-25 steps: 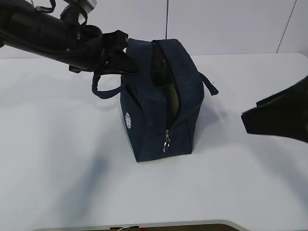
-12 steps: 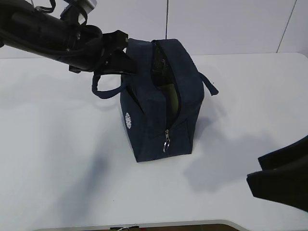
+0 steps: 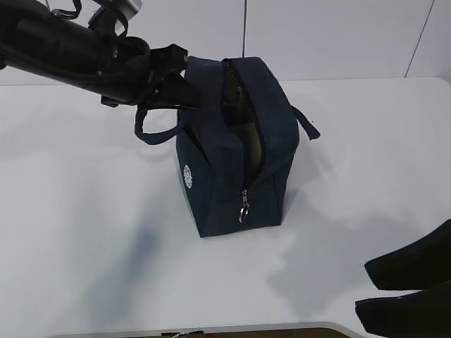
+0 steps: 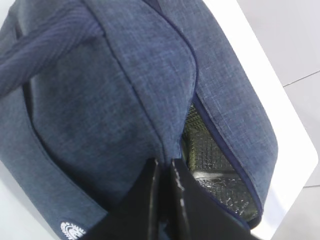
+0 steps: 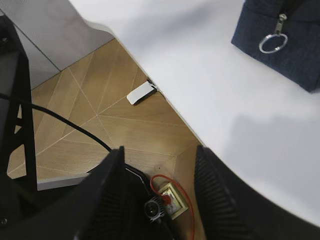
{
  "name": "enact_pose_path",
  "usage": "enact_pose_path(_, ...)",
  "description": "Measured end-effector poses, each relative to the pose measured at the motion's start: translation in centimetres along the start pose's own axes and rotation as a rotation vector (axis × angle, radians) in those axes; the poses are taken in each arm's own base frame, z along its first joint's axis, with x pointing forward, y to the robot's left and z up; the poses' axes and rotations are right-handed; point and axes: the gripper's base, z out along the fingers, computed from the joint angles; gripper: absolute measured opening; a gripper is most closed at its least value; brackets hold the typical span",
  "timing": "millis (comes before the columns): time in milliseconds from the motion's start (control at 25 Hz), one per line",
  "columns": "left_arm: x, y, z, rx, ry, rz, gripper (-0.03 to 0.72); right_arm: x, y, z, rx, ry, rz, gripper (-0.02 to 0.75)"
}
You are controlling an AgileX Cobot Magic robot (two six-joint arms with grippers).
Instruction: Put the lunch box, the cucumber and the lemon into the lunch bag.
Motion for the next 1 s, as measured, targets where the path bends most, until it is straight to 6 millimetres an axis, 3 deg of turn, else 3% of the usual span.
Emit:
enact_pose_path(240, 0.0, 0.0, 0.0, 0.0, 0.0, 0.0, -0.011, -0.5, -0.3, 0.0, 0.038, -0.06, -0.073, 0.374)
enact_pose_path(1000, 0.0, 0.0, 0.0, 0.0, 0.0, 0.0, -0.011, -1.4, -1.8, 0.1, 0.167, -0.157, -0.046, 0.374)
